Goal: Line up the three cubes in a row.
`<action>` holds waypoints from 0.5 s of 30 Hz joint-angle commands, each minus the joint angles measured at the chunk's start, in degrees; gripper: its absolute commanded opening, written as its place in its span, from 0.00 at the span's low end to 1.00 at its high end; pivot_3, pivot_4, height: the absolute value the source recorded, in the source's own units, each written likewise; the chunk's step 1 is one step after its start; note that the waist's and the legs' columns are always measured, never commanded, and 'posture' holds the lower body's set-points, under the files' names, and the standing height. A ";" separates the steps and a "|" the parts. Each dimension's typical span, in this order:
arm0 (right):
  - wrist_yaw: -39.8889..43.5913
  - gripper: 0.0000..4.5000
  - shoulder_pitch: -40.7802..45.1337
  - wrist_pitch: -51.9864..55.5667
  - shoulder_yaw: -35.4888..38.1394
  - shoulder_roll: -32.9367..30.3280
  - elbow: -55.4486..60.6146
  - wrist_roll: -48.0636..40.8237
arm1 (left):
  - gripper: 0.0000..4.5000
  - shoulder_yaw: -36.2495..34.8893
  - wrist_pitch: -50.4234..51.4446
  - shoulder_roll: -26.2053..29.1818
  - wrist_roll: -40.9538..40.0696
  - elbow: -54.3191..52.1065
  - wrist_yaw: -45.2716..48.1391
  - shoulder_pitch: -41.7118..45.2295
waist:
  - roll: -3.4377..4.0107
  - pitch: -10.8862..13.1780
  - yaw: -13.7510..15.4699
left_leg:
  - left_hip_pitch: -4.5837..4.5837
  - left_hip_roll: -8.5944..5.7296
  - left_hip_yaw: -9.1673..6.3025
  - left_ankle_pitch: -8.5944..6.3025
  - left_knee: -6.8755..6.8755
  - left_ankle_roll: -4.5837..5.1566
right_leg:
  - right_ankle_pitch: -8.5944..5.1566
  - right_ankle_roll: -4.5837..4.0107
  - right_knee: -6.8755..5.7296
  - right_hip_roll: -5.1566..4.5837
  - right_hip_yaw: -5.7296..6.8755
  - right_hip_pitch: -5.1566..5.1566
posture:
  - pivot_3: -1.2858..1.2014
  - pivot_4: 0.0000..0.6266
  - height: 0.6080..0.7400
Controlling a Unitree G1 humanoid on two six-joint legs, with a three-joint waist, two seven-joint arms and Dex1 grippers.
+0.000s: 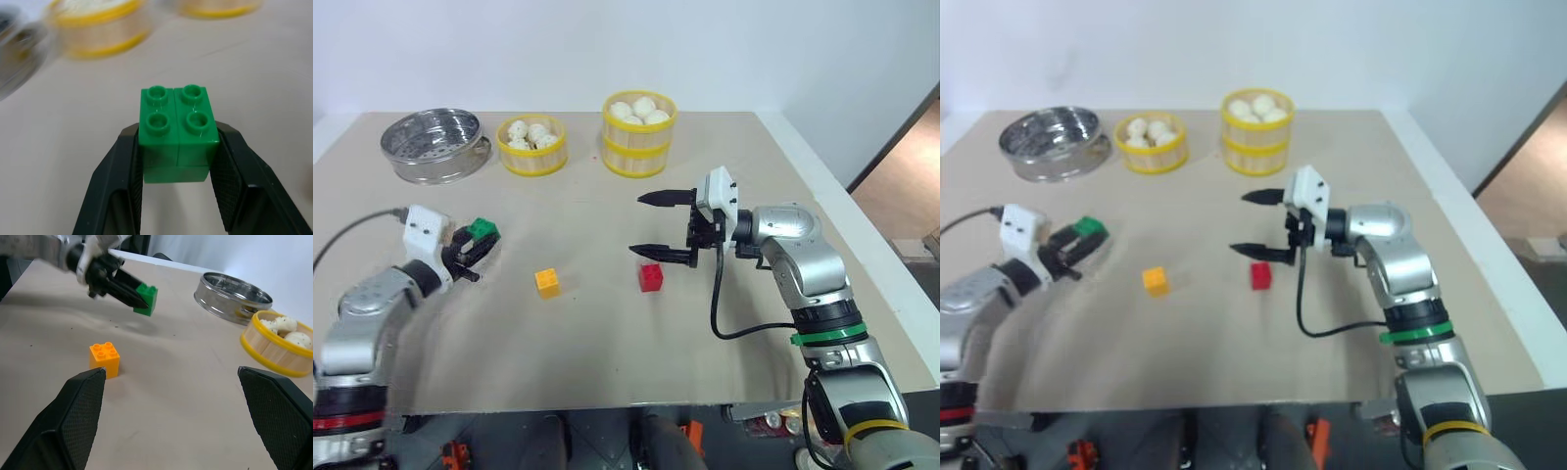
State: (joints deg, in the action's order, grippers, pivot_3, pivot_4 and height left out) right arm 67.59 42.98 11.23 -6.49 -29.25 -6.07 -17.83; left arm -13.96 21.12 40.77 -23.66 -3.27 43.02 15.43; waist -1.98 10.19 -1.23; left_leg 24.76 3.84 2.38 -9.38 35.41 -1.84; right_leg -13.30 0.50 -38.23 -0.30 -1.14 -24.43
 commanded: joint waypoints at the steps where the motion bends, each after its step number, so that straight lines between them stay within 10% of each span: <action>1: 0.65 1.00 2.21 -1.51 0.77 -0.55 -0.81 -0.06 | 0.29 3.57 -2.80 4.76 -2.92 -0.07 14.22 7.39 | 0.00 0.00 0.23 | 0.02 0.00 -0.01 0.00 0.01 0.00 | -0.01 0.00 0.00 -0.01 0.03 0.00 | 0.52 0.24 1.00; 15: 0.31 1.00 2.73 -4.52 0.90 -1.30 -3.37 1.83 | 0.29 25.19 -2.74 -2.27 4.76 7.37 27.69 20.23 | 0.00 0.00 -0.12 | 0.25 0.01 -0.01 -0.03 0.04 0.06 | 0.03 0.33 -0.11 0.18 -0.10 -0.34 | 0.52 0.24 1.00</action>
State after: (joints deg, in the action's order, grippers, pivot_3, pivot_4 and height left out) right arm 68.31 44.99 7.55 -6.69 -30.01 -10.54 -15.90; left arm 10.92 18.95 38.83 -19.68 4.03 69.74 34.09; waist -1.98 10.19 -1.35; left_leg 25.05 3.85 2.36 -9.40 35.46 -1.78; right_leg -13.29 0.80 -38.42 -0.13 -1.24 -24.84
